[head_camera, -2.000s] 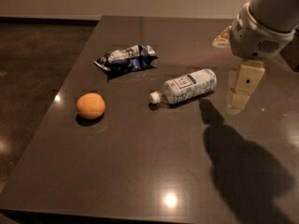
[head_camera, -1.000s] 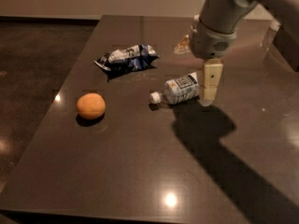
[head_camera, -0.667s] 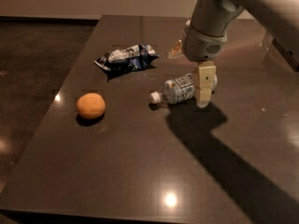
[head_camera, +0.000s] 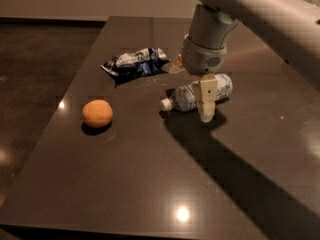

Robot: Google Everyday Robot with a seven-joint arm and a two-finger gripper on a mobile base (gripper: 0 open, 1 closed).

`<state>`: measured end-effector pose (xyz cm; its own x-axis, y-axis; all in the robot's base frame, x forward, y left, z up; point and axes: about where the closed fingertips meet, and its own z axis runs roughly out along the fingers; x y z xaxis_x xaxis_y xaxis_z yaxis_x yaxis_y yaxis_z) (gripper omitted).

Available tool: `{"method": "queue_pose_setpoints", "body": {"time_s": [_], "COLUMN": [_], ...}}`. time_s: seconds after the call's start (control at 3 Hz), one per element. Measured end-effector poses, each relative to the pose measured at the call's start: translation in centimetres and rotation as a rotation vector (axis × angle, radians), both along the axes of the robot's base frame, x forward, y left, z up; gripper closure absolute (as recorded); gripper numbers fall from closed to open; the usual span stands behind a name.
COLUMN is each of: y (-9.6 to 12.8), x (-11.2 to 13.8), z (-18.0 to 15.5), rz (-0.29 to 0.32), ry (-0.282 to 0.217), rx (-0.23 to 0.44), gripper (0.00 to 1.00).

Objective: Place blue plastic bottle upright

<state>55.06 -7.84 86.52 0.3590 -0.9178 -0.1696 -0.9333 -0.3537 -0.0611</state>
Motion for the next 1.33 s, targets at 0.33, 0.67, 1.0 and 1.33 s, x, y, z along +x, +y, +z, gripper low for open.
{"method": "queue_pose_setpoints", "body": {"time_s": [0.33, 0.67, 1.0, 1.33], "y": [0.4, 0.7, 0.7, 0.6], "x": [0.0, 0.2, 0.3, 0.0], "z": [-0.5, -0.8, -0.8, 1.1], "rz": [-0.010, -0.033, -0.045, -0.081], "ry": [0.019, 0.033, 0.037, 0.021], "rx": [-0.012, -0.021, -0.022, 0.044], "gripper": [0.14, 0.45, 0.69, 0.92]}}
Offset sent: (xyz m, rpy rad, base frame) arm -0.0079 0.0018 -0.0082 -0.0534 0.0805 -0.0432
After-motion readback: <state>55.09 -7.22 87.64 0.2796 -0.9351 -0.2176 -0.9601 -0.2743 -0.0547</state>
